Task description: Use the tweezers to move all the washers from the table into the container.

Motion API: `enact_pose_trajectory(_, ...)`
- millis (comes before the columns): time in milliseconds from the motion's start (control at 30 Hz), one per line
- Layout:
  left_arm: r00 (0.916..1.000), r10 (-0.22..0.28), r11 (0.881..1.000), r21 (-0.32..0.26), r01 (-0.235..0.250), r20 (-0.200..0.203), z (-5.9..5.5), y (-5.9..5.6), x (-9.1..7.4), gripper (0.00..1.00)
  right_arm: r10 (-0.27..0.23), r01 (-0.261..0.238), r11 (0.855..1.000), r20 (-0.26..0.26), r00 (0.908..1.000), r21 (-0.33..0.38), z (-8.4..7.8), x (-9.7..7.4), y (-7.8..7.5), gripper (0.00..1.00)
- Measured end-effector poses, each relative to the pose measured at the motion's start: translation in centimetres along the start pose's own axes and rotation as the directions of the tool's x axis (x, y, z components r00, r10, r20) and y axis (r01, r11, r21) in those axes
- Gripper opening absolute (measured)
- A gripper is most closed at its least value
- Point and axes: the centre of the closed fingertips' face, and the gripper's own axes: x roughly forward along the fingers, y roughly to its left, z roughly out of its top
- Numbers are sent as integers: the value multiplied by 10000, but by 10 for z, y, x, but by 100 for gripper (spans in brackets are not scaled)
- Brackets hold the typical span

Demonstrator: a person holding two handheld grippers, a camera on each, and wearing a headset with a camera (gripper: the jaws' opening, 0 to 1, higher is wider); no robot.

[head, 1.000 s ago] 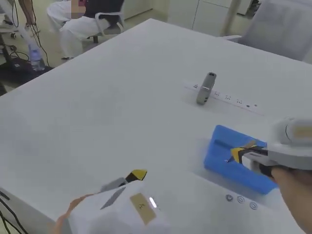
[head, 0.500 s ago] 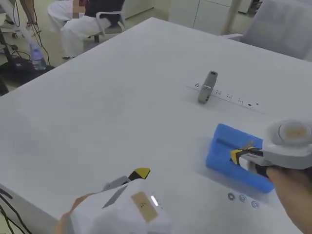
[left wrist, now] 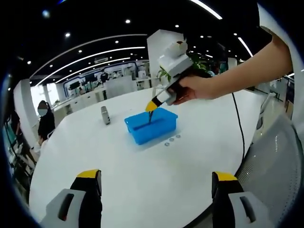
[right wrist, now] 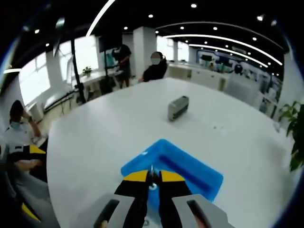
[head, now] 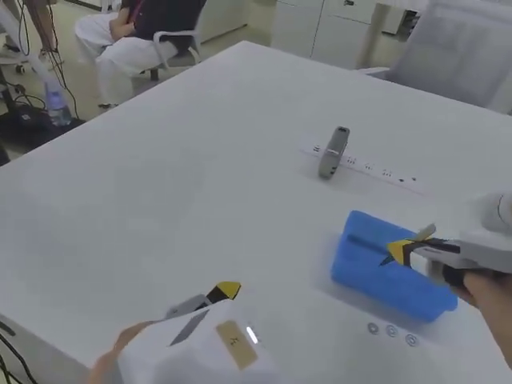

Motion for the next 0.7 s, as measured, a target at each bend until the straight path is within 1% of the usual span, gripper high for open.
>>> enact_pose_trajectory(100, 10000, 27, 10000, -18, -27, -47, -1, 1, 0, 99, 188, -192, 9997, 222, 9996, 167, 5, -11, 2, 3)
enact_pose_trajectory(167, 9998, 60, 9999, 83, -59, -188, -4, 1, 1, 99, 330, -342, 9990, 424, 9986, 271, 10, -22, 5, 3)
enact_pose_trajectory(233, 9998, 82, 9998, 173, -78, -205, -4, 1, 1, 99, 390, -399, 9990, 467, 9981, 185, 11, -29, 9, 3)
enact_pose_trajectory(300, 9997, 121, 9998, 182, -117, -196, -4, 2, 1, 99, 505, -512, 9986, 443, 9977, 161, 10, -33, 13, 3)
enact_pose_trajectory(367, 9997, 144, 9999, 92, -142, -219, -4, 3, 1, 99, 681, -686, 9976, 363, 9970, 129, 5, -38, 21, 3)
enact_pose_trajectory(433, 9997, 158, 9999, 69, -157, -176, -3, 4, 1, 99, 758, -759, 9971, 231, 9969, 61, -2, -40, 24, 3)
enact_pose_trajectory(500, 9995, 186, 9997, 163, -182, -267, -5, 3, 1, 99, 808, -809, 9967, 106, 9967, 80, -10, -39, 26, 3)
enact_pose_trajectory(567, 9993, 176, 9996, 241, -168, -342, -6, 3, 1, 99, 915, -915, 9955, 9, 9958, 232, -17, -40, 32, 3)
enact_pose_trajectory(667, 9992, 176, 9994, 295, -165, -365, -7, 3, 1, 99, 967, -962, 9948, -122, 9952, 344, -26, -37, 33, 3)
enact_pose_trajectory(700, 9990, 194, 9994, 306, -182, -398, -7, 3, 1, 99, 970, -961, 9947, -232, 9950, 372, -32, -34, 35, 3)
